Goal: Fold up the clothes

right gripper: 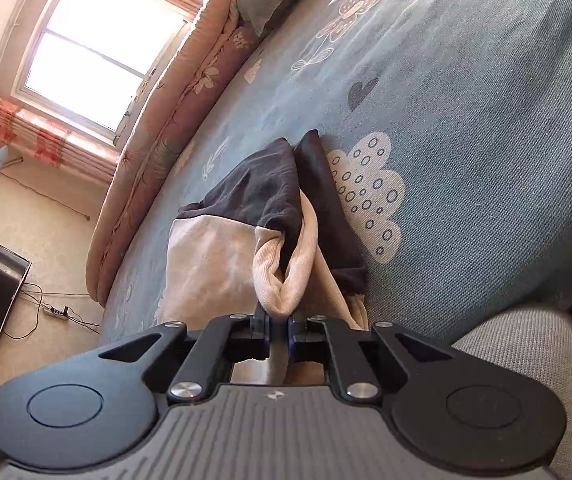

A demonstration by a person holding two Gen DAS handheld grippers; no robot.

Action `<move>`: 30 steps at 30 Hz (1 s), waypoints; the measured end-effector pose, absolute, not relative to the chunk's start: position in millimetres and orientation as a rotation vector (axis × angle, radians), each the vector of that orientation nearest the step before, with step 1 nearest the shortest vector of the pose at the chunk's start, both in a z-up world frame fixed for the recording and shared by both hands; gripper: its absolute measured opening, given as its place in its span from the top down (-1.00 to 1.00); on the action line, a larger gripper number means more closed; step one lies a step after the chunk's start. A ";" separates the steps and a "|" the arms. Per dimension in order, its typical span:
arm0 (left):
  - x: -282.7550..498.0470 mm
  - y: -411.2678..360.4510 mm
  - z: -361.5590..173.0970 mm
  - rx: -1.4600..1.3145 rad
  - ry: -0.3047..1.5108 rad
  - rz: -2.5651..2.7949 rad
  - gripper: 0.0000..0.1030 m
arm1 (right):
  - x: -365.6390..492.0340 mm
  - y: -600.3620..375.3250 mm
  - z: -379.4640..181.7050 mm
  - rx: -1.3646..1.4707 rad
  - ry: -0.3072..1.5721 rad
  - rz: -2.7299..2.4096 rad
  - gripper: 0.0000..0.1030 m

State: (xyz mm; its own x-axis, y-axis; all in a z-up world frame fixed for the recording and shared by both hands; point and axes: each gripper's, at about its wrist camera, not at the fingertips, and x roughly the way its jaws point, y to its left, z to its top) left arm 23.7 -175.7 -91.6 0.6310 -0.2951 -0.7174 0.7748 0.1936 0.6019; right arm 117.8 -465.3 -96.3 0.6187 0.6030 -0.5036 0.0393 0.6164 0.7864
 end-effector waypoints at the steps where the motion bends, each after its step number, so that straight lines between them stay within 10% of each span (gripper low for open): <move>1: 22.3 -176.7 -93.2 1.157 0.503 -0.802 0.33 | 118.6 -464.0 -99.2 0.857 0.868 0.371 0.73; 12: 44.5 -150.3 -75.1 0.935 0.711 -0.827 0.76 | 103.7 -473.5 -99.9 0.837 0.860 0.347 0.78; 30: 171.8 -125.7 6.8 0.023 0.814 -0.729 0.07 | 138.9 -502.1 -101.3 0.900 0.884 0.426 0.16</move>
